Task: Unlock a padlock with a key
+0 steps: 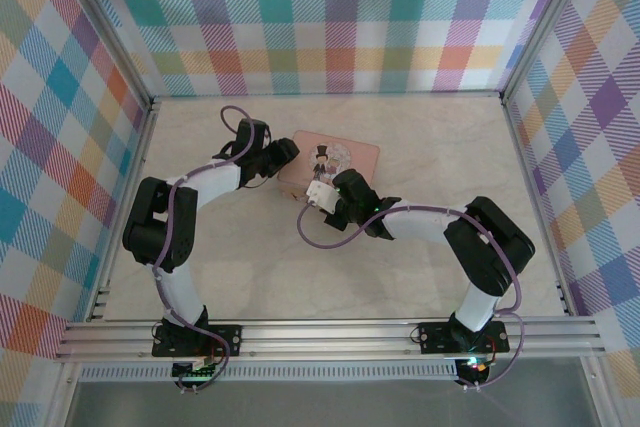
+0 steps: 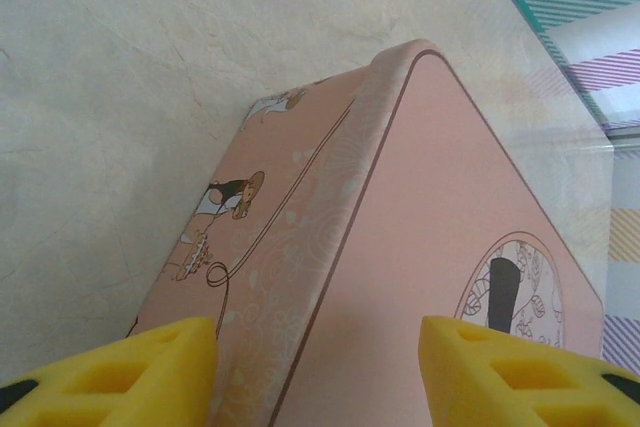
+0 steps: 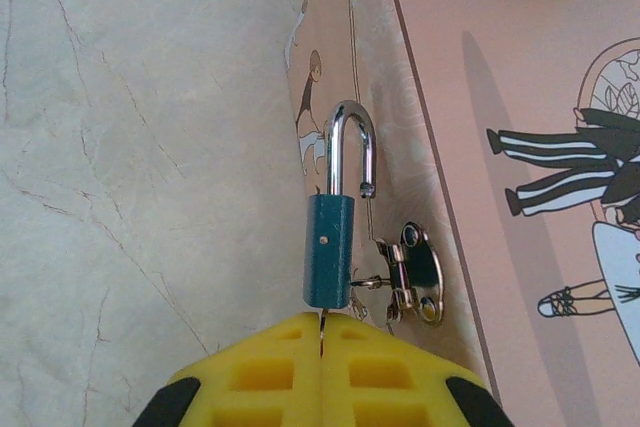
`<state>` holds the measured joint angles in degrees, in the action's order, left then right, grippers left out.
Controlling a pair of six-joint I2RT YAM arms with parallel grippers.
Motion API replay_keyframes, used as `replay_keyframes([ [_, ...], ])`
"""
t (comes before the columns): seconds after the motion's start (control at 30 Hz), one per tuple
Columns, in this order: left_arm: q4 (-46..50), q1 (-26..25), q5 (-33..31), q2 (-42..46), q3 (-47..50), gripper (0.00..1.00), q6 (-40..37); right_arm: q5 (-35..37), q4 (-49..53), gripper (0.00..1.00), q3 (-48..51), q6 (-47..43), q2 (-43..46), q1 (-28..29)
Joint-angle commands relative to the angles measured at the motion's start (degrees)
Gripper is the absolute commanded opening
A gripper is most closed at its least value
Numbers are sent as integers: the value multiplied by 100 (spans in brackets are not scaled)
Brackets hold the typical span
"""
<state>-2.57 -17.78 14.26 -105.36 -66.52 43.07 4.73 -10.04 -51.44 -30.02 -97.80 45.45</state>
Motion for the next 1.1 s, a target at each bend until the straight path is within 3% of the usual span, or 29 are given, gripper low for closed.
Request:
replay_keyframes([
  [0.0,-60,94,14,288,271,56,107,-214,-61,0,-110,207,311,52],
  [0.57,215,240,-324,1865,1402,60,7,18,496,0,122,1580,1629,-209],
  [0.7,296,240,-452,2342,1692,75,-144,38,822,0,181,2027,2044,-499],
  [0.8,423,240,-655,2730,1893,100,-230,45,1037,0,268,2295,2364,-754],
  [1.07,1092,236,-1307,3724,2238,100,-555,-40,1786,0,383,3755,2925,-1912],
])
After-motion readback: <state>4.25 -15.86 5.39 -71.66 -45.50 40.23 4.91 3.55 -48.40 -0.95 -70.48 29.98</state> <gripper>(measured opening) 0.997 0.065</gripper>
